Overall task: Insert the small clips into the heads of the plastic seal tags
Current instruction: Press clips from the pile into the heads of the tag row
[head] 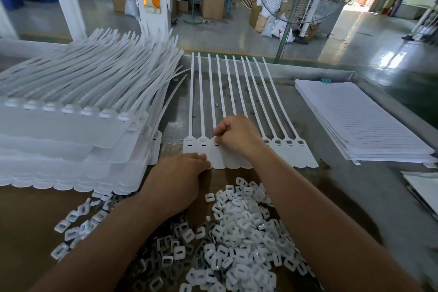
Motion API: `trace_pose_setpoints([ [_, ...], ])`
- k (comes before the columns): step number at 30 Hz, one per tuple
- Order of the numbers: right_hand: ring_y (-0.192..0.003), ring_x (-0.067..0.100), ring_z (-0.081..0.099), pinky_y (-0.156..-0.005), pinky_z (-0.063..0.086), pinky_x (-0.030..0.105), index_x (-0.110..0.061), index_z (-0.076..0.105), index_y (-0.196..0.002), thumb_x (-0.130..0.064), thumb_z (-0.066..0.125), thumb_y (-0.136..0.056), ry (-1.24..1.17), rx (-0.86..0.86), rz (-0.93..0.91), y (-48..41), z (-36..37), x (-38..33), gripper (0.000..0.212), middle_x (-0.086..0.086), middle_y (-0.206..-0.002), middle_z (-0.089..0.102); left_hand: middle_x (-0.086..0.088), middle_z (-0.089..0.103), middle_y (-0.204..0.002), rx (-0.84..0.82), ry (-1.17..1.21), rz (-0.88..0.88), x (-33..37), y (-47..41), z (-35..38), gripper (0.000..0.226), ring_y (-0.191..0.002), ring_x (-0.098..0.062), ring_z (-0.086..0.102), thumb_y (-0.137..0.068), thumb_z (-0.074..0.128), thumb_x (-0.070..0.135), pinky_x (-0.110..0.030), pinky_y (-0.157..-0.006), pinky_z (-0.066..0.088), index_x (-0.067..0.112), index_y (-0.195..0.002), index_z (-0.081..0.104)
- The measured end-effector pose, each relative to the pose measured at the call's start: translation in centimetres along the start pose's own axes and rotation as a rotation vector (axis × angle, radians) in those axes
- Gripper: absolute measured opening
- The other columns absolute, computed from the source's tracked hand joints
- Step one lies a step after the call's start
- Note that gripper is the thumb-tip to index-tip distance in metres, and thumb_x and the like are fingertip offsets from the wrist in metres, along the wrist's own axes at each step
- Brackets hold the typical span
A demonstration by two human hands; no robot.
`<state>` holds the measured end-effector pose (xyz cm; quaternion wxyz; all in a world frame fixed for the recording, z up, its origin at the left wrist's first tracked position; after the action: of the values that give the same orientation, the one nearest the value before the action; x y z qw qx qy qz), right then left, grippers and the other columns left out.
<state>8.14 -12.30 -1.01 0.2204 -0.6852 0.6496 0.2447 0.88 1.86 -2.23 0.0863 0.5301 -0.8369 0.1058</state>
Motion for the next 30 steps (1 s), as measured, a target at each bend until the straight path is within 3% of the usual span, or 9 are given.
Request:
trace_pose_setpoints([
  [4,-0.071,0.002,0.050,-0.077,0.048,0.027,-0.022,0.066,-0.076,-0.011,0.069,-0.079,-0.001,-0.045,0.053,-0.6,-0.4,-0.3,0.012,-0.015,-0.082,0.060,0.014,0.032,-0.146,-0.006,0.003,-0.001,0.0,0.0,0.1,0.050,-0.133,-0.005,0.028,-0.091,0.041,0.010,-0.024,-0.109,0.021,0.034,-0.135,0.039],
  [7,-0.086,0.014,0.058,-0.083,0.051,0.033,-0.013,0.070,-0.088,-0.011,0.068,-0.079,0.066,-0.086,0.081,-1.1,-0.5,-0.8,0.010,0.003,-0.095,0.065,0.013,0.034,-0.145,0.003,0.008,0.002,0.0,0.0,0.0,0.051,-0.132,-0.005,0.031,-0.090,0.041,0.009,-0.024,-0.108,0.024,0.033,-0.134,0.041],
  [10,-0.089,0.019,0.060,-0.084,0.053,0.037,-0.010,0.070,-0.092,-0.011,0.067,-0.078,0.069,-0.089,0.121,-1.4,-0.4,-0.7,0.014,0.005,-0.097,0.065,0.014,0.035,-0.144,0.014,0.012,0.002,0.0,0.0,0.1,0.051,-0.131,-0.005,0.033,-0.089,0.041,0.008,-0.023,-0.106,0.026,0.033,-0.133,0.042],
  [16,-0.079,0.010,0.053,-0.073,0.046,0.025,-0.018,0.068,-0.083,-0.013,0.068,-0.080,0.042,-0.081,0.061,-1.3,-0.4,-0.4,0.006,-0.008,-0.084,0.061,0.015,0.034,-0.144,0.015,0.007,0.000,-0.1,-0.1,0.2,0.051,-0.131,-0.005,0.032,-0.089,0.041,0.009,-0.024,-0.107,0.024,0.034,-0.134,0.042],
  [19,-0.067,0.000,0.048,-0.067,0.043,0.021,-0.024,0.062,-0.069,-0.012,0.068,-0.081,0.018,-0.068,0.048,-1.1,-0.4,-0.2,0.018,-0.018,-0.073,0.054,0.015,0.035,-0.144,0.022,0.014,0.002,-0.1,-0.1,0.1,0.051,-0.131,-0.005,0.032,-0.089,0.040,0.008,-0.023,-0.107,0.024,0.033,-0.134,0.042],
  [23,-0.080,0.005,0.053,-0.079,0.047,0.025,-0.020,0.066,-0.084,-0.008,0.060,-0.086,-0.016,-0.106,0.008,-0.4,-1.0,-0.3,0.013,-0.014,-0.077,0.054,0.014,0.035,-0.144,0.021,0.015,0.006,-0.1,-0.1,0.1,0.051,-0.132,-0.004,0.032,-0.089,0.041,0.008,-0.023,-0.108,0.023,0.033,-0.133,0.043],
  [28,-0.070,-0.003,0.050,-0.062,0.040,0.012,-0.015,0.067,-0.088,-0.015,0.062,-0.086,0.080,-0.164,-0.127,2.2,-2.7,-0.7,0.005,-0.018,-0.073,0.053,0.014,0.038,-0.142,0.035,0.019,0.005,-0.2,-0.2,0.2,0.049,-0.129,-0.004,0.035,-0.089,0.041,0.009,-0.022,-0.106,0.026,0.033,-0.132,0.045],
  [30,-0.073,-0.002,0.053,-0.063,0.040,0.012,-0.018,0.067,-0.087,-0.020,0.065,-0.085,0.127,-0.222,-0.141,3.7,-3.3,-0.6,0.004,-0.017,-0.075,0.055,0.013,0.039,-0.142,0.038,0.024,0.003,-0.2,-0.1,0.3,0.049,-0.130,-0.005,0.035,-0.089,0.041,0.009,-0.023,-0.107,0.025,0.033,-0.132,0.045],
])
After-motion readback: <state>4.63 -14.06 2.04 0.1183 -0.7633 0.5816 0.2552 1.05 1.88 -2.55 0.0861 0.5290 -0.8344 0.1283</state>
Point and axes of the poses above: each hand's wrist, its own y-axis away from the middle knuckle, its own z-axis out of the palm, x = y × z, the point moved 1 cm from there along -y, towards the middle knuckle
